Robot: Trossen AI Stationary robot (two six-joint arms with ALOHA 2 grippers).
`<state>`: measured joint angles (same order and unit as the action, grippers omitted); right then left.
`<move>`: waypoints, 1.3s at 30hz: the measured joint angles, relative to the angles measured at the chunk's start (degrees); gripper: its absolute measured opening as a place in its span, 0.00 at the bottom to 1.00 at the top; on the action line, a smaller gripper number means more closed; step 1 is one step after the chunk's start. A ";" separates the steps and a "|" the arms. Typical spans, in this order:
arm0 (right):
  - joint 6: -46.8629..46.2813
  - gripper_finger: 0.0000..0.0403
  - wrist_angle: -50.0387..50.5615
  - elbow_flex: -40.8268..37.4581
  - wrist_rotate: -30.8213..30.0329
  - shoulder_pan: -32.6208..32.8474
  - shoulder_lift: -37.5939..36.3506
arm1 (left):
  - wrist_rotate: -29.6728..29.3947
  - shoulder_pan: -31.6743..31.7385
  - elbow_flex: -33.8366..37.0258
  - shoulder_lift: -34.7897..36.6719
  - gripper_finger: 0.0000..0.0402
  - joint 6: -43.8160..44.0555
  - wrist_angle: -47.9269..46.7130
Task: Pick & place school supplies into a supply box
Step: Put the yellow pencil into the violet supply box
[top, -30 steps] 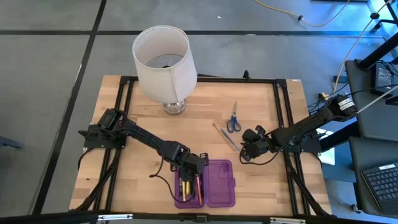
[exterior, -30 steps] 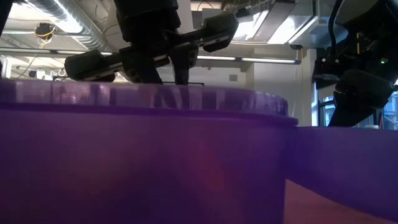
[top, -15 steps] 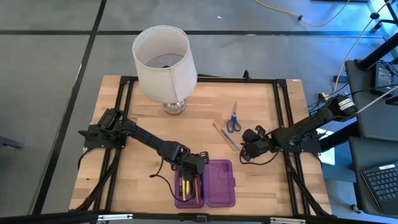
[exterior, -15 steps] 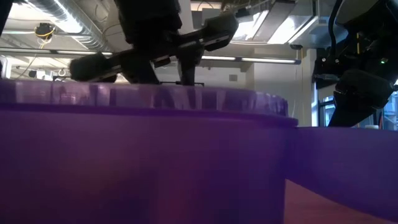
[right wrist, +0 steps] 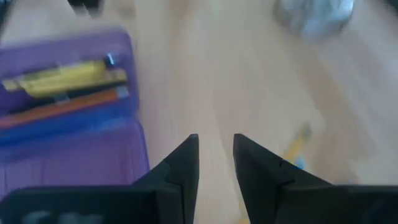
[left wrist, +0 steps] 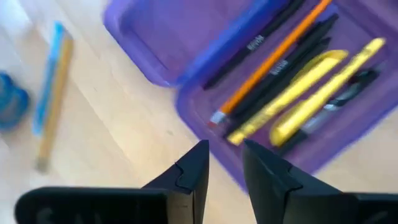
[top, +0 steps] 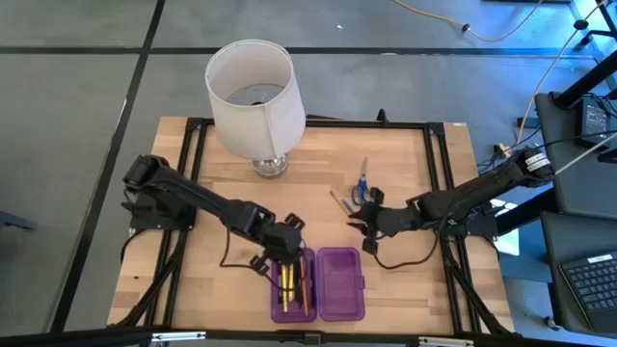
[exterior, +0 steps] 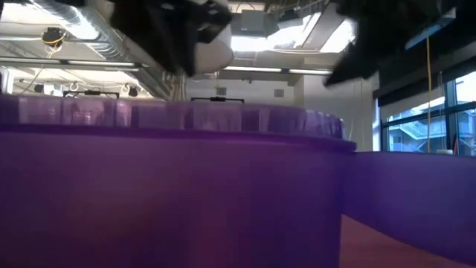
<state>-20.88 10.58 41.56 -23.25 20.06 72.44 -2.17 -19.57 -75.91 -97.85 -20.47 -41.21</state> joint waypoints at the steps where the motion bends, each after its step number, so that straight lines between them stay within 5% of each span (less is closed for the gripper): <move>1: 0.10 0.26 -0.71 0.74 -0.81 -0.25 0.00 | 0.02 -0.29 1.51 0.83 0.22 2.48 0.49; 4: -2.69 0.26 -0.96 2.79 -1.24 -1.94 0.00 | 0.12 -1.06 7.14 3.79 0.23 7.51 5.10; 12: -6.05 0.26 2.98 6.17 9.21 -12.18 1.29 | -0.99 -1.78 24.35 15.99 0.22 15.93 25.77; 19: -5.80 0.26 5.61 11.76 13.02 -20.13 9.68 | -3.01 -2.50 34.86 25.37 0.23 18.25 38.99; 28: -5.80 0.26 20.23 24.47 17.38 -26.15 25.93 | -4.30 -3.16 38.37 27.32 0.22 18.27 45.71; 39: -4.04 0.26 21.24 28.68 17.34 -27.65 37.35 | -4.24 -3.23 38.37 27.27 0.22 18.25 45.24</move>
<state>-24.91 31.83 70.24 -5.91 -7.59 109.80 -6.42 -22.80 -37.54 -70.59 -2.22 4.03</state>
